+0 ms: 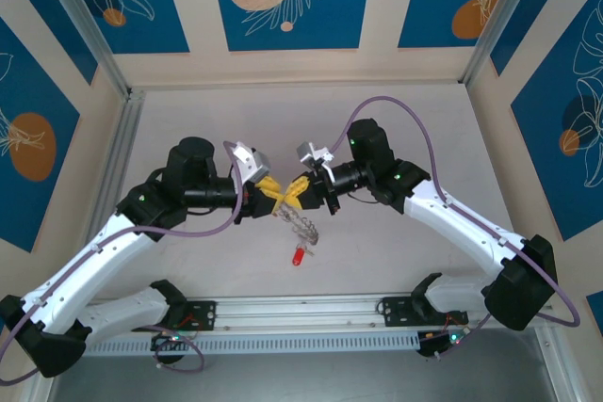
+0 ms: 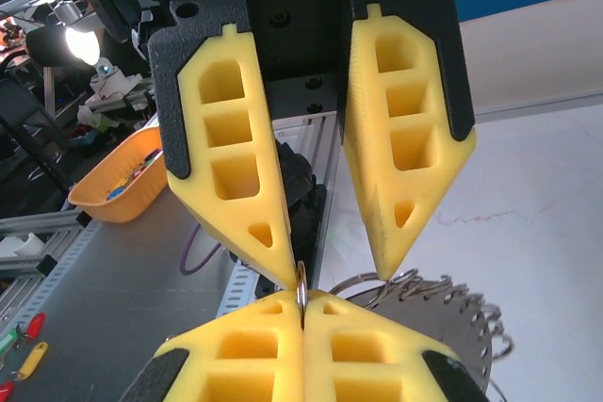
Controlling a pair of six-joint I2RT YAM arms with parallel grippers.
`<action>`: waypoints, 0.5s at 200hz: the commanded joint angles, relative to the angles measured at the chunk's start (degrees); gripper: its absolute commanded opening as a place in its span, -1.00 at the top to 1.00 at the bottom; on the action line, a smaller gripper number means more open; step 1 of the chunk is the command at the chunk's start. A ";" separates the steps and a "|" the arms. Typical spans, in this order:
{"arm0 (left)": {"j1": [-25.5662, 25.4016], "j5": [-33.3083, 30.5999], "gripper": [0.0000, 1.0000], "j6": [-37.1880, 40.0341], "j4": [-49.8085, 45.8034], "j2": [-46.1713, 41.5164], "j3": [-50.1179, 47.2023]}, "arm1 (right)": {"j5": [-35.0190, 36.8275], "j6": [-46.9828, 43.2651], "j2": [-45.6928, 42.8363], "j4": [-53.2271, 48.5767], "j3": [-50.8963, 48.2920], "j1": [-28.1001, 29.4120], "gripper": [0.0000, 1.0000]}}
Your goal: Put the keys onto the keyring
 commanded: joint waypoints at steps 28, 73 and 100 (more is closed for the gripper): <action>-1.09 -1.01 0.50 2.14 -3.63 -0.01 0.59 | -0.51 -0.88 -2.04 1.28 2.94 1.01 1.00; -1.59 -1.22 0.81 2.71 -4.41 0.68 0.41 | 1.89 -2.43 -3.86 1.35 2.34 2.14 1.00; -1.66 -0.74 1.00 2.67 -3.60 0.52 0.14 | 4.19 -3.04 -4.40 1.18 2.33 2.85 1.00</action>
